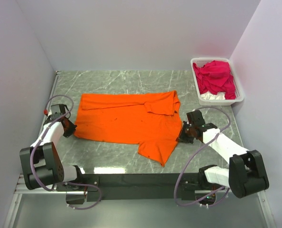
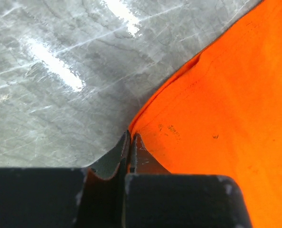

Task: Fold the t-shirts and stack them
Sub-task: Fold the tshirt

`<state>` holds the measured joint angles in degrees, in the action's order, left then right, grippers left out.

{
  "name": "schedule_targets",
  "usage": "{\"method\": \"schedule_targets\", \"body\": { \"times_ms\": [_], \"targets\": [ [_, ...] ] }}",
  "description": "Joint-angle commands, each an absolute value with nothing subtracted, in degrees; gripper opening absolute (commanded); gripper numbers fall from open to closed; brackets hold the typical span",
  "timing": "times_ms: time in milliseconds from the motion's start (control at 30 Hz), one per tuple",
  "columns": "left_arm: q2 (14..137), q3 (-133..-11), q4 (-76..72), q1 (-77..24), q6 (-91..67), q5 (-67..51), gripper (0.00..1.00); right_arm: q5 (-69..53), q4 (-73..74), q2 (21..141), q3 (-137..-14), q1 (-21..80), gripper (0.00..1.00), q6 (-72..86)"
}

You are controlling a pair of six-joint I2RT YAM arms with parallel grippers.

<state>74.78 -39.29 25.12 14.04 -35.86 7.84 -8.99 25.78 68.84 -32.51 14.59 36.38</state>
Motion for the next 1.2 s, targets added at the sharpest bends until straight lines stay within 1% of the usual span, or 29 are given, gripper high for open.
{"method": "schedule_targets", "body": {
  "times_ms": [0,200,300,533,733,1167],
  "targets": [
    [72.9,-40.2,26.4,14.9,-37.2,6.8,0.01,-6.8,29.0,66.5,-37.1,14.1,0.0,35.2],
    [72.2,-45.2,28.6,14.9,-36.8,7.6,0.01,-7.4,31.4,70.4,-44.0,13.9,0.0,34.4],
    [73.8,-47.9,29.2,14.9,-37.0,7.6,0.01,-7.7,32.3,73.8,-47.7,13.3,0.0,33.6],
    [81.4,-54.0,28.3,15.1,-37.6,5.6,0.01,-9.3,33.0,81.4,-54.5,10.8,0.0,31.6],
    [86.6,-58.4,27.6,15.1,-37.9,3.8,0.01,-9.4,33.6,84.7,-58.3,9.1,0.0,30.9],
    [92.0,-59.5,24.7,15.0,-38.8,1.5,0.01,-10.4,34.0,92.2,-65.1,9.0,0.01,30.1]
  ]
}}
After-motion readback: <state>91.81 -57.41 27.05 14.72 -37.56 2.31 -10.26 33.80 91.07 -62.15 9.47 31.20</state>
